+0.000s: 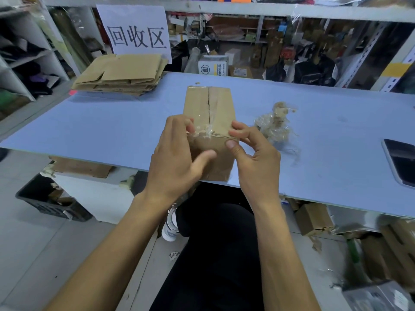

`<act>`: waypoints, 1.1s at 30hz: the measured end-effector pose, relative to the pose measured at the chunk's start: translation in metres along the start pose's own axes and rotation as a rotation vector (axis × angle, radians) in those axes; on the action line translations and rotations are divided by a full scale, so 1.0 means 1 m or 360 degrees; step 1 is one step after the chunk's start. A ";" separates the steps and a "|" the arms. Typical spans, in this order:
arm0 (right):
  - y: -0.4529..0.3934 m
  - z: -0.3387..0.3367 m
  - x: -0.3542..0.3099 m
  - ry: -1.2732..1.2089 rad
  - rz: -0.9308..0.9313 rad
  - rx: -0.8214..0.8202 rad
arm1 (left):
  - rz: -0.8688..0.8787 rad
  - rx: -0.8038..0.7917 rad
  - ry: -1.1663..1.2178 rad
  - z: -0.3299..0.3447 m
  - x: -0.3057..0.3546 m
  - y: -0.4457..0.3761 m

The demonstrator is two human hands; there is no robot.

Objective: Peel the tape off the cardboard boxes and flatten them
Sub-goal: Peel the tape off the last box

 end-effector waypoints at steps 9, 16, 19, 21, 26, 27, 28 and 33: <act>0.000 0.004 -0.002 0.0039 -0.0034 -0.0024 | 0.0059 0.0164 -0.0214 0.001 -0.006 -0.004; 0.001 0.004 -0.004 0.0047 -0.0011 -0.0002 | 0.0282 0.0117 -0.0294 -0.014 -0.004 -0.010; 0.002 0.002 -0.006 0.0070 -0.0017 -0.0022 | 0.0279 0.0112 -0.0413 -0.019 0.002 -0.015; 0.003 0.003 -0.006 0.0084 -0.0028 -0.0031 | 0.0316 0.0070 -0.0521 -0.015 0.005 -0.017; 0.001 0.001 -0.004 0.0093 -0.0026 -0.0015 | 0.0543 0.0044 -0.0579 -0.010 0.004 -0.024; 0.000 0.001 -0.004 0.0091 -0.0015 -0.0014 | 0.0599 0.0030 -0.0570 -0.012 0.005 -0.026; 0.000 0.002 -0.004 0.0088 -0.0011 -0.0015 | 0.0645 0.0010 -0.0572 -0.015 0.005 -0.027; -0.001 0.002 -0.004 0.0090 -0.0043 -0.0036 | 0.0812 -0.0106 -0.0629 -0.025 -0.002 -0.037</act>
Point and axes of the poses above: each hand's wrist, its own y-axis away from the middle knuckle, its own z-axis out of the palm, x = y × z, the point moved 2 cm from there along -y, towards the middle knuckle, and after that the axes turned 3 degrees about x, right-handed, at the moved point
